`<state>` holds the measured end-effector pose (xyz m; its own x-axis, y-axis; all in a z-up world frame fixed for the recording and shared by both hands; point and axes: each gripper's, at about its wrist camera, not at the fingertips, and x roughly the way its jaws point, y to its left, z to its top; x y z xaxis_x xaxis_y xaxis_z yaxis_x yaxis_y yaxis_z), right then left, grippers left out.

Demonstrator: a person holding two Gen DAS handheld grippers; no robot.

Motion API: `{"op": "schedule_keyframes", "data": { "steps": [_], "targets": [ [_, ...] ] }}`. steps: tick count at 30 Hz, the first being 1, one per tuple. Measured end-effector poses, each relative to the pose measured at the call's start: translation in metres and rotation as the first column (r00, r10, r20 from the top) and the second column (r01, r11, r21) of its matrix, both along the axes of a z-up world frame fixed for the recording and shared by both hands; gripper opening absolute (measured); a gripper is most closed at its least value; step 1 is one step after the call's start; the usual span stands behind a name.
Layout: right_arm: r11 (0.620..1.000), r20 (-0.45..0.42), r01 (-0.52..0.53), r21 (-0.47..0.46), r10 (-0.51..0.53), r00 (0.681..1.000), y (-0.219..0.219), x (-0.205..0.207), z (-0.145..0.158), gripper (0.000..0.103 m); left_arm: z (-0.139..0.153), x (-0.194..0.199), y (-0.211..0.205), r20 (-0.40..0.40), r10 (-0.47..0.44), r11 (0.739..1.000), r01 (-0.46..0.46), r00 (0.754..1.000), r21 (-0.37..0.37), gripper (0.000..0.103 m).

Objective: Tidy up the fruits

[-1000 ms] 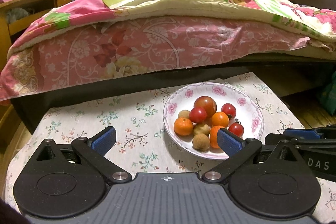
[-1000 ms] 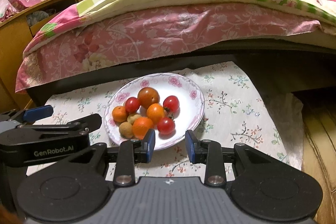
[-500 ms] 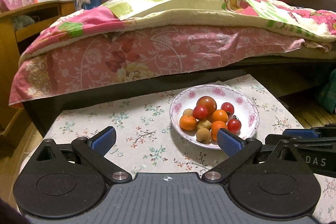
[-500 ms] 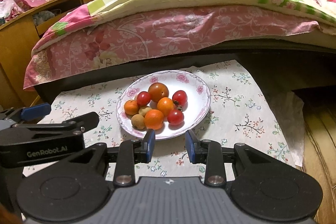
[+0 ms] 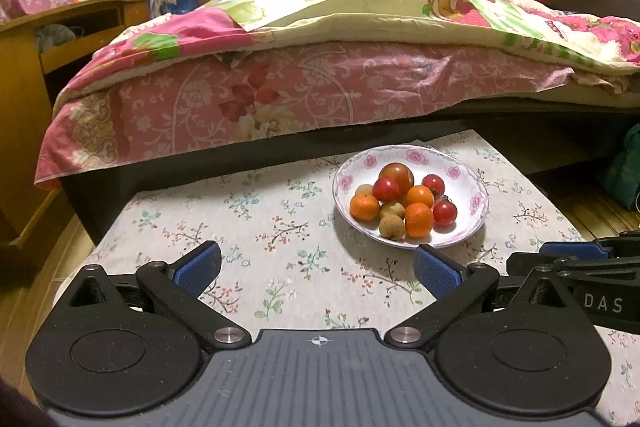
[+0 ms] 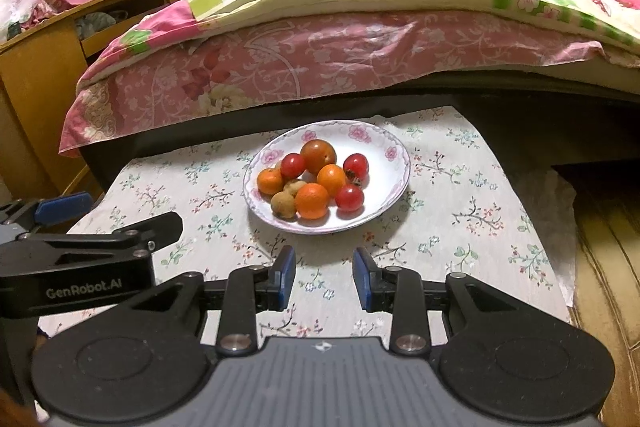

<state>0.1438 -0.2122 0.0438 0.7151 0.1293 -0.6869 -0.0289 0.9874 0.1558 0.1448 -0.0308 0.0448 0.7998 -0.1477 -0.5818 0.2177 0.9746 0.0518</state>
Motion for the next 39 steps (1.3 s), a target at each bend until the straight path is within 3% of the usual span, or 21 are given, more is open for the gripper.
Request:
{"op": "schedule_keyframes", "data": {
  "steps": [39],
  "targets": [
    [0.999, -0.024, -0.036, 0.006, 0.036, 0.999, 0.026, -0.067, 0.006, 0.032, -0.001, -0.056, 0.016, -0.053, -0.023, 1.000, 0.022, 0.998, -0.015, 0.103]
  ]
}}
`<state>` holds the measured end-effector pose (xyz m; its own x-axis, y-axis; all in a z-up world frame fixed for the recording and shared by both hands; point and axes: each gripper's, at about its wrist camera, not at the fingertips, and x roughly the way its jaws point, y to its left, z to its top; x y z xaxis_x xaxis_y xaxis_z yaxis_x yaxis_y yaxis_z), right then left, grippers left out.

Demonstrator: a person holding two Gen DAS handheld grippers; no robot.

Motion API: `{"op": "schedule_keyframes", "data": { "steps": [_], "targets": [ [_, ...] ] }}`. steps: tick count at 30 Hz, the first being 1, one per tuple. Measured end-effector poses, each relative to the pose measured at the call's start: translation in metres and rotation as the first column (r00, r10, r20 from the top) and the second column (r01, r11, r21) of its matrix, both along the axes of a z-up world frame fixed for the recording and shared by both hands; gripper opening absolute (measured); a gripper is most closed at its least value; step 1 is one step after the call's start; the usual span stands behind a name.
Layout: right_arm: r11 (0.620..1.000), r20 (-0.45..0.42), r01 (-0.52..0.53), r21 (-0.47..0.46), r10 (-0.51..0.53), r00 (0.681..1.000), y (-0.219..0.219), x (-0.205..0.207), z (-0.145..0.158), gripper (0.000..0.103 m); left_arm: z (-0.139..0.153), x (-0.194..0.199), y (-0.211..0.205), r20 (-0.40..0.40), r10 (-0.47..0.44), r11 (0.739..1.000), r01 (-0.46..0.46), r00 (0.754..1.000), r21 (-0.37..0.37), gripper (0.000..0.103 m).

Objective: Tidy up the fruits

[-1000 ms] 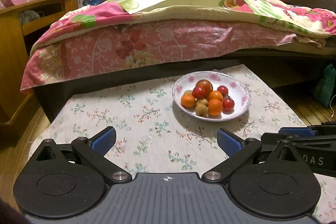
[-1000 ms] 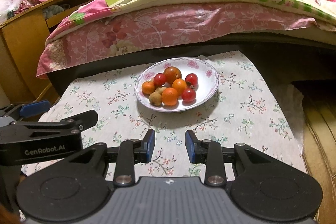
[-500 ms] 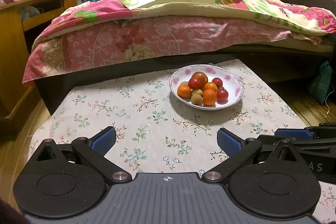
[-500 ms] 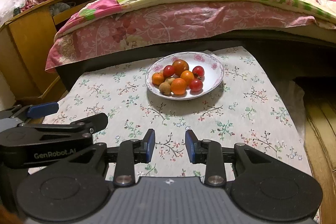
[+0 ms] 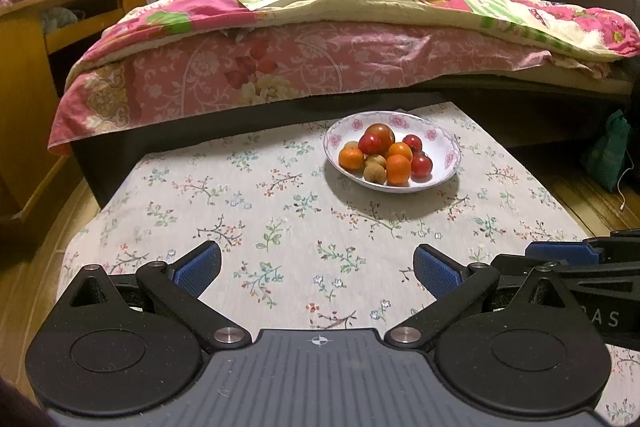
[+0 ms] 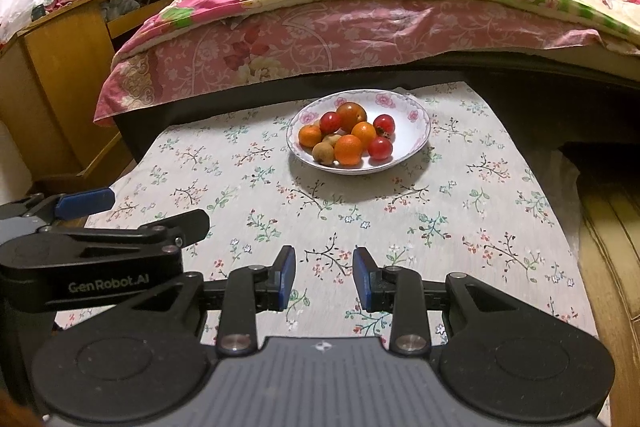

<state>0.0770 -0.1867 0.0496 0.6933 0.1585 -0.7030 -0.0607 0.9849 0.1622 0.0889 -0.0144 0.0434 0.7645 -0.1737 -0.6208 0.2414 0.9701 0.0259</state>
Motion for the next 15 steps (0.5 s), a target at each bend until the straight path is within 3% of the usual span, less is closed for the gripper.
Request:
{"op": "schedule_keyframes", "data": {
  "steps": [15],
  "targets": [
    [1.000, -0.012, -0.011, -0.006, 0.011, 1.000, 0.006, -0.022, 0.000, 0.032, -0.004, -0.022, 0.005, -0.001, 0.023, 1.000, -0.023, 1.000, 0.018, 0.103]
  ]
}}
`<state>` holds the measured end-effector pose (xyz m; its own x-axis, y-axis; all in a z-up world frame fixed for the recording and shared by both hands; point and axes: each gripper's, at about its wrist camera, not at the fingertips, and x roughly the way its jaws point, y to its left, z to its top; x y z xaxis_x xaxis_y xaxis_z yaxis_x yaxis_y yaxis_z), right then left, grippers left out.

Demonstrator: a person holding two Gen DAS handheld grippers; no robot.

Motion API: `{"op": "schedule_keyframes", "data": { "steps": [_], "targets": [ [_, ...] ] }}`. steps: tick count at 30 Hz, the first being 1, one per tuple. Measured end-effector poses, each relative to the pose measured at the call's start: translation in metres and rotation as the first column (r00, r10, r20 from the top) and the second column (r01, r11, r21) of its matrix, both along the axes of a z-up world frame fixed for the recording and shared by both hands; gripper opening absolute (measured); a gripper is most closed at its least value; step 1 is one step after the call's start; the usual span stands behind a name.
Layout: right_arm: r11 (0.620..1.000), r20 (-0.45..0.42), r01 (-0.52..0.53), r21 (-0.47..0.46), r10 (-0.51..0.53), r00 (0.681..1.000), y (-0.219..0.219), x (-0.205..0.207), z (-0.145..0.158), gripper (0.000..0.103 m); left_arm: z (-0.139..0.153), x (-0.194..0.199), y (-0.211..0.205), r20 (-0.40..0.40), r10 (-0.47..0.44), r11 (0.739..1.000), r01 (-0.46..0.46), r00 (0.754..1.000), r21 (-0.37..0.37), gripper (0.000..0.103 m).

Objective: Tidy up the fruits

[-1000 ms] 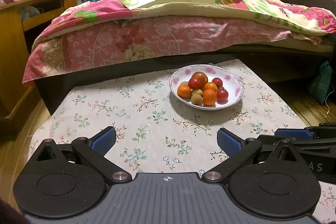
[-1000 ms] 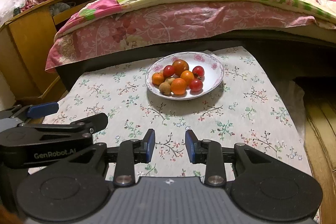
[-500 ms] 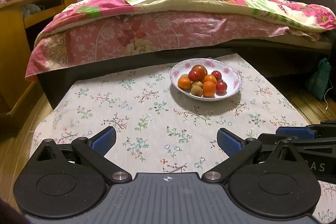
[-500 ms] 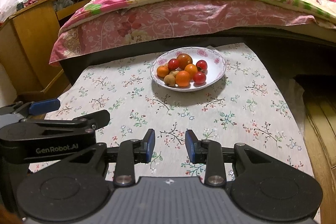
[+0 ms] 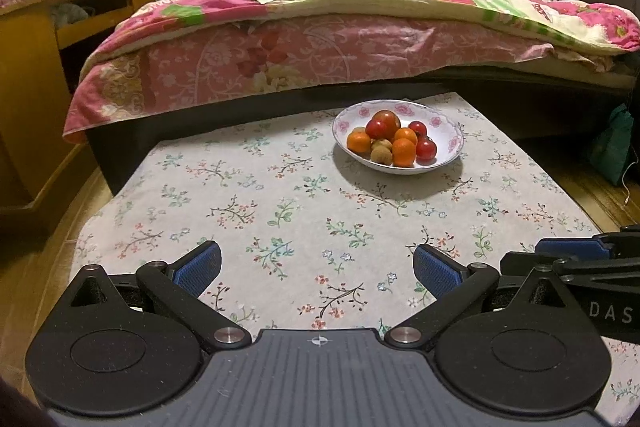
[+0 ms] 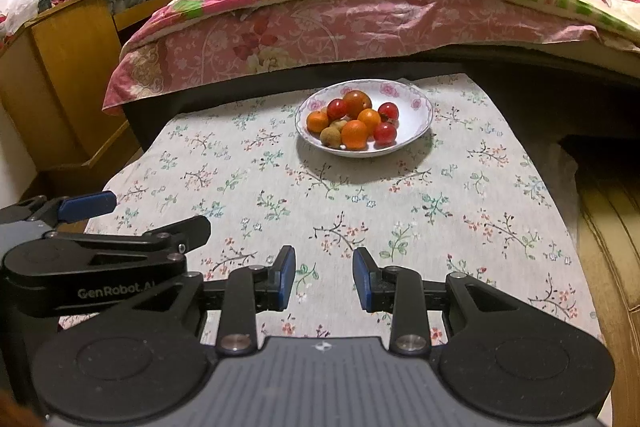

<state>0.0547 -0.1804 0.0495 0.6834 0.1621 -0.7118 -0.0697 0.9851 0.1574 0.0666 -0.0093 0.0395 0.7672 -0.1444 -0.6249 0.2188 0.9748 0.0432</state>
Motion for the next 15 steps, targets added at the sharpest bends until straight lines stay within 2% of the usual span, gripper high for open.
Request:
{"op": "schedule_keyframes", "data": {
  "steps": [15],
  "targets": [
    [1.000, -0.010, -0.006, 0.003, 0.007, 1.000, 0.005, -0.015, -0.001, 0.032, -0.004, -0.016, 0.003, -0.036, 0.001, 1.000, -0.001, 0.999, 0.008, 0.103]
  ]
}}
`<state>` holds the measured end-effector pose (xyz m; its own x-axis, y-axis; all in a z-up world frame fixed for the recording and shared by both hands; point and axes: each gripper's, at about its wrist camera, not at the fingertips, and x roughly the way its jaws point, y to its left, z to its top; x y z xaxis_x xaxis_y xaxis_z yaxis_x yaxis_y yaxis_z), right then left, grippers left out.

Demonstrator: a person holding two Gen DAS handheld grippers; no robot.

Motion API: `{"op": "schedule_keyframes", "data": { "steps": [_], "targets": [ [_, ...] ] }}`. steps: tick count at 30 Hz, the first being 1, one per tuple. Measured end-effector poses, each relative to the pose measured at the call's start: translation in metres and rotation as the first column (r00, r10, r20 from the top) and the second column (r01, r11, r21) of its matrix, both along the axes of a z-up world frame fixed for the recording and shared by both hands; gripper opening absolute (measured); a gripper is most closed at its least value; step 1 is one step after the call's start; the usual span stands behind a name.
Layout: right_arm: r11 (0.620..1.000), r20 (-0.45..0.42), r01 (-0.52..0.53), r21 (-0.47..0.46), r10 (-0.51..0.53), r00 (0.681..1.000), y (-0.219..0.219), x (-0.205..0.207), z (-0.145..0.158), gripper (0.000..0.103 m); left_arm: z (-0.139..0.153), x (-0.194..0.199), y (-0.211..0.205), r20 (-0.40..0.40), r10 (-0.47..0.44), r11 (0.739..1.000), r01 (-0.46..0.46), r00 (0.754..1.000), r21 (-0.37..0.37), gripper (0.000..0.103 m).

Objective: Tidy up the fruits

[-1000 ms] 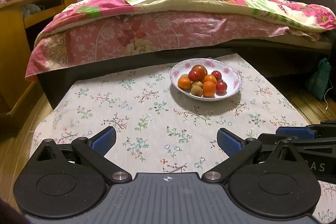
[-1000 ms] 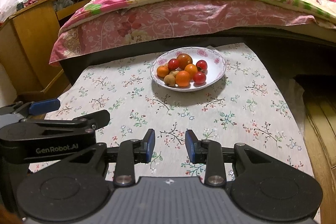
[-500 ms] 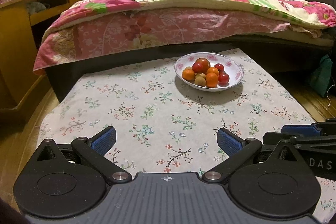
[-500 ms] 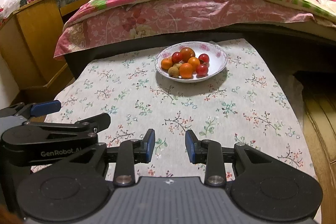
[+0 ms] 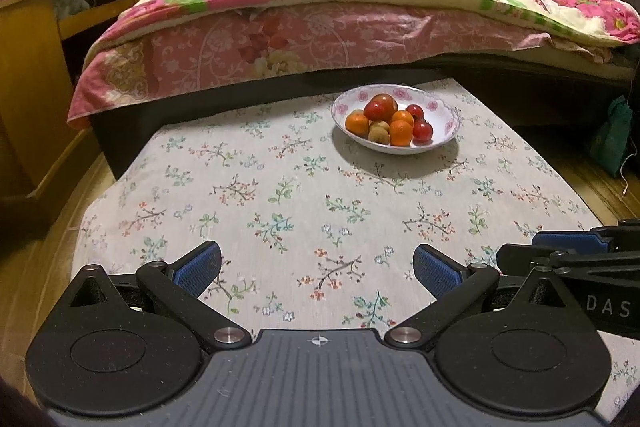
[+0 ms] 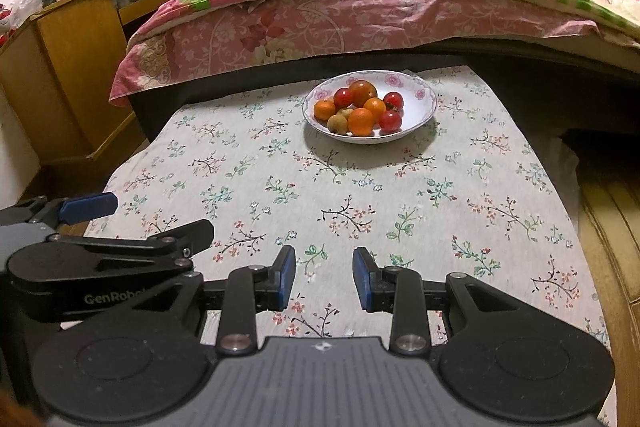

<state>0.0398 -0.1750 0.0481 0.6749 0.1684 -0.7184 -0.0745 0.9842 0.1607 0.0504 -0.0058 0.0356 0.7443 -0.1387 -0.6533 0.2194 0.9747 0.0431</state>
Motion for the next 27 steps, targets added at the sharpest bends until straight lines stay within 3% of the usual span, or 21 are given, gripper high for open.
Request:
{"op": "schedule_keyframes", "data": {
  "steps": [12, 27],
  "targets": [
    [1.000, -0.013, -0.004, 0.005, 0.004, 1.000, 0.004, -0.015, -0.002, 0.032, 0.000, -0.015, 0.000, -0.009, 0.029, 0.998, -0.029, 1.000, 0.047, 0.103],
    [1.000, -0.029, -0.015, 0.009, 0.015, 0.999, 0.008, -0.026, -0.005, 0.032, -0.009, -0.026, 0.000, -0.091, 0.046, 0.996, -0.039, 0.995, 0.079, 0.103]
  ]
}}
